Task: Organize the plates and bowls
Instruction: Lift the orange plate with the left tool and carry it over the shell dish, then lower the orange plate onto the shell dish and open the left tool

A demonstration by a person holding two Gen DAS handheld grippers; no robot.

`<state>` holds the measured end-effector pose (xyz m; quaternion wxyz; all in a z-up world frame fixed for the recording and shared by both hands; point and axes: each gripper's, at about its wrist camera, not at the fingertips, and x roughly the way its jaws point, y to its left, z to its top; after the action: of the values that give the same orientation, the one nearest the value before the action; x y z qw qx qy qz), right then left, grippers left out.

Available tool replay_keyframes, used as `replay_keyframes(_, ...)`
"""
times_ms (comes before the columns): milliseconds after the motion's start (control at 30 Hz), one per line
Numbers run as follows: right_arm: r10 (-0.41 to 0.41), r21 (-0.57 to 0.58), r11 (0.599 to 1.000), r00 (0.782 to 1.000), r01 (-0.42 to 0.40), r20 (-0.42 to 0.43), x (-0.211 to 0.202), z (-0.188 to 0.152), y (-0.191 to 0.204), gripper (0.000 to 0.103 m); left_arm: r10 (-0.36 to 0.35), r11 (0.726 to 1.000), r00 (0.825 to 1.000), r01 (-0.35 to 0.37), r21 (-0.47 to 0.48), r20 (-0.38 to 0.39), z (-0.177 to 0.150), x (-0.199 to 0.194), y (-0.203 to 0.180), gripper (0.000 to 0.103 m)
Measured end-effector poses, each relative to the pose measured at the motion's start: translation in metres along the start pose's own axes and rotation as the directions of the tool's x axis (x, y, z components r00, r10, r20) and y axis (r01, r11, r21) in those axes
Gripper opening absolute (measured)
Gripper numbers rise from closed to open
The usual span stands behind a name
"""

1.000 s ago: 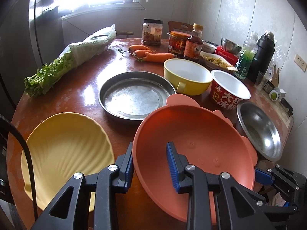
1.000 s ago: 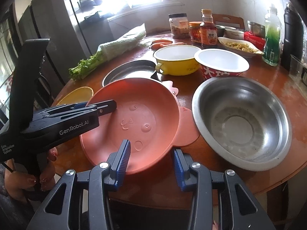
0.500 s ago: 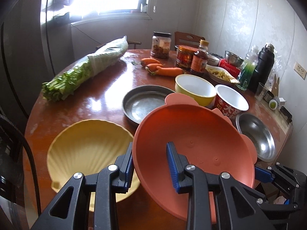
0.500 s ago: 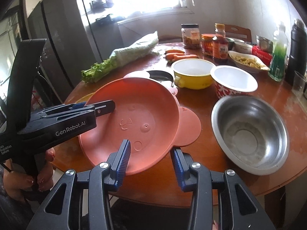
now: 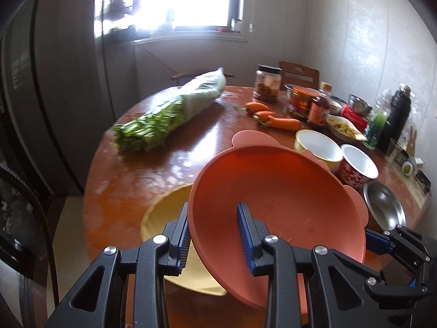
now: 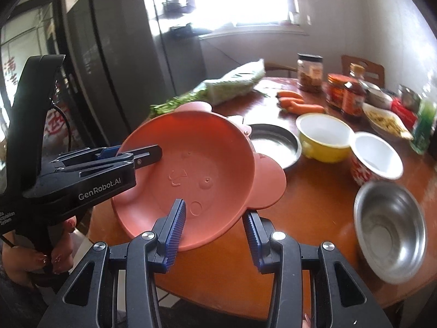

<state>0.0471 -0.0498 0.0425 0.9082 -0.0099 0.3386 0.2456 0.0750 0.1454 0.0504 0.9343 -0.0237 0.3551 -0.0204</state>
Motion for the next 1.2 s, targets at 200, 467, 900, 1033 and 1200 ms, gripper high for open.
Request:
replay_keyframes(200,0.024,-0.037,0.999,1.0,-0.024,-0.005,0.019,0.016,0.02,0.044,0.03,0.999,1.0,-0.03,-0.04,0.0,0.001,0.003,0.027,0.033)
replay_keyframes(467,0.025,-0.054,0.998,0.998,-0.028,-0.049,0.054,0.023,0.028,0.044,0.04,0.996,0.999,-0.043,-0.073,-0.037,-0.007,0.025,0.046,0.033)
replay_keyframes(900,0.005,-0.064,0.998,0.993,-0.012,-0.12,0.089,0.012,0.03,0.044,0.066,0.996,0.995,-0.07,-0.058,-0.072,-0.02,0.051,0.053,0.033)
replay_keyframes(1033,0.002,-0.068,0.998,0.994,-0.01,-0.111,0.091,0.012,0.029,0.044,0.07,0.996,0.995,-0.074,-0.058,-0.072,-0.019,0.052,0.052,0.033)
replay_keyframes(1200,-0.011,-0.08,0.997,0.994,0.002,-0.111,0.091,0.01,0.031,0.044,0.107,0.994,0.992,-0.109,-0.029,-0.069,-0.021,0.053,0.049,0.033)
